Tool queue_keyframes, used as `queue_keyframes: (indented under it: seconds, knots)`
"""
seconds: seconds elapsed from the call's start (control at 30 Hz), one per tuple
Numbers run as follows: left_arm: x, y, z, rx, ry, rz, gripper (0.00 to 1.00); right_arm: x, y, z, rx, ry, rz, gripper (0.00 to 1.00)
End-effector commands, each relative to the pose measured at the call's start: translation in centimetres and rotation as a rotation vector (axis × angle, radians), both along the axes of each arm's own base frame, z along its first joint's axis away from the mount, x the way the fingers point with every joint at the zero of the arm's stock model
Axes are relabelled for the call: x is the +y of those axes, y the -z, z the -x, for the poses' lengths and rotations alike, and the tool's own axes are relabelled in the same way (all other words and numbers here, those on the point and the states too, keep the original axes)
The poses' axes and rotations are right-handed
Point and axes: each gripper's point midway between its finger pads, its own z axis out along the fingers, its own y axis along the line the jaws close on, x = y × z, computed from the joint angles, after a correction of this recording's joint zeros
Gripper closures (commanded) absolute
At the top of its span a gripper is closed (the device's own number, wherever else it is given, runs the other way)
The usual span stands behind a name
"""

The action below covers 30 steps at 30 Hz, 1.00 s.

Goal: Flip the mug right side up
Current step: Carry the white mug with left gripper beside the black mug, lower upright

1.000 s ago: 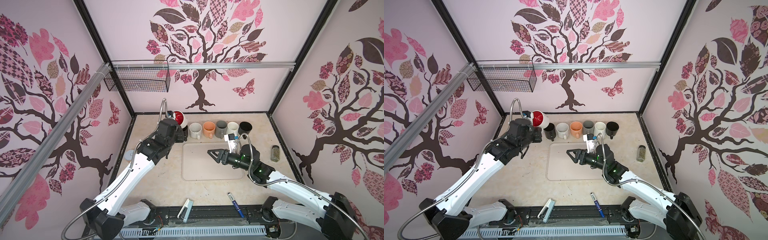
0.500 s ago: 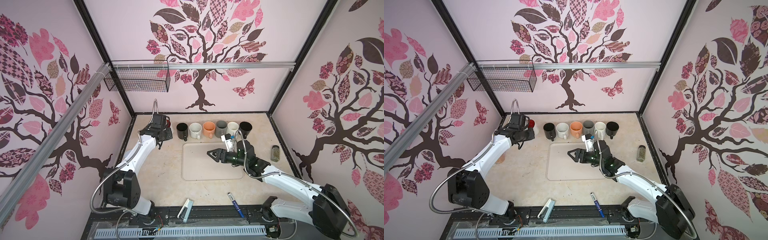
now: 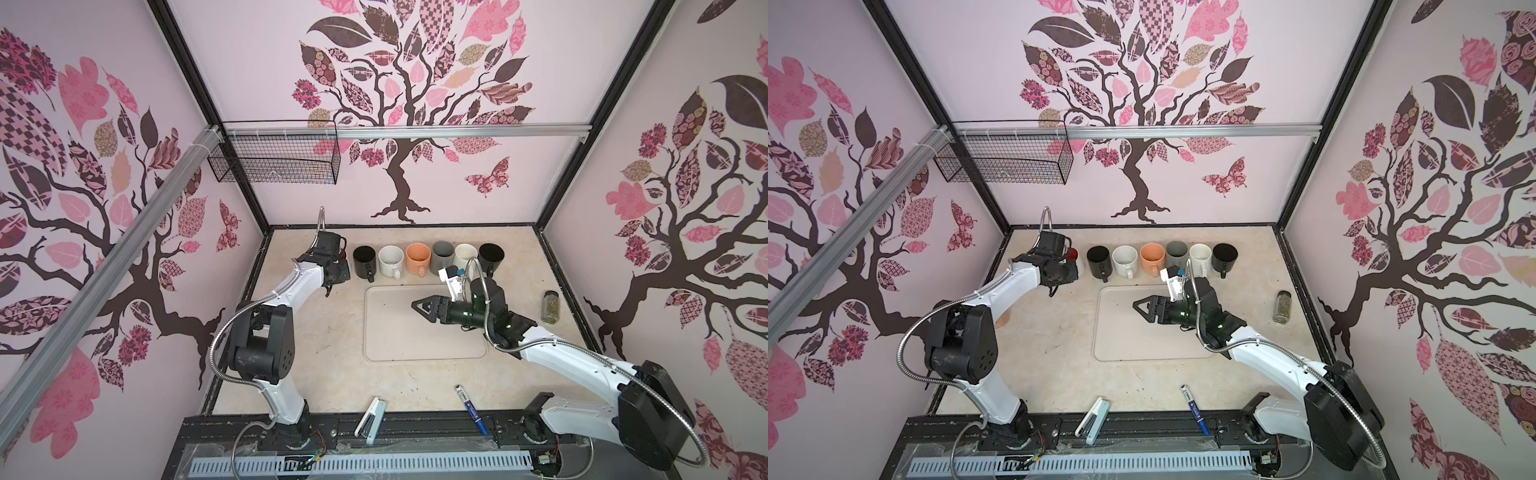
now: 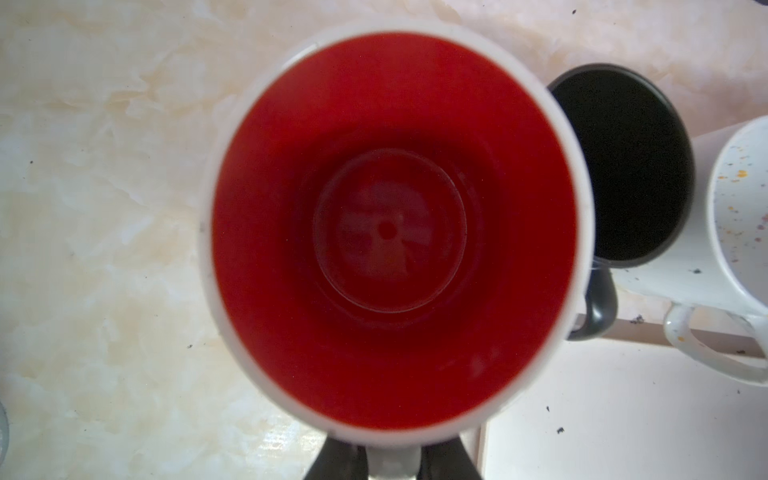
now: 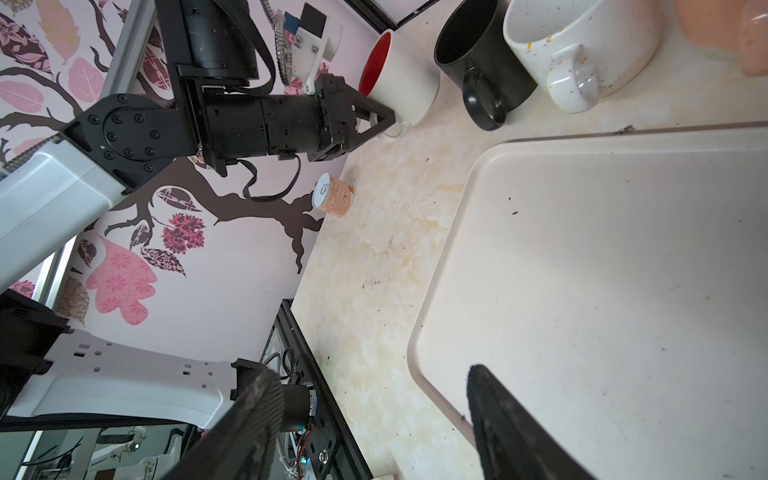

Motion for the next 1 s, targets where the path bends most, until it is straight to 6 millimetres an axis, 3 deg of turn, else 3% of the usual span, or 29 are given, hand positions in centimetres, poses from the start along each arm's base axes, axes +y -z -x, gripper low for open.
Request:
queue_keyframes:
  seconds: [0.0, 0.5, 0.97]
  knots:
    - [-0.4, -3.9, -3.0, -0.162, -0.007, 0.022, 1.00, 0.0, -1.1, -0.6, -0.043, 0.009, -0.011, 0.27]
    - [-0.5, -0.4, -3.7, -0.110, -0.012, -0.018, 1.00, 0.0, -0.5, -0.8, -0.036, 0.015, -0.006, 0.27]
    - [-1.6, 0.7, -3.9, -0.114, -0.001, -0.026, 1.00, -0.5, 0.4, -1.1, -0.020, 0.049, -0.003, 0.27]
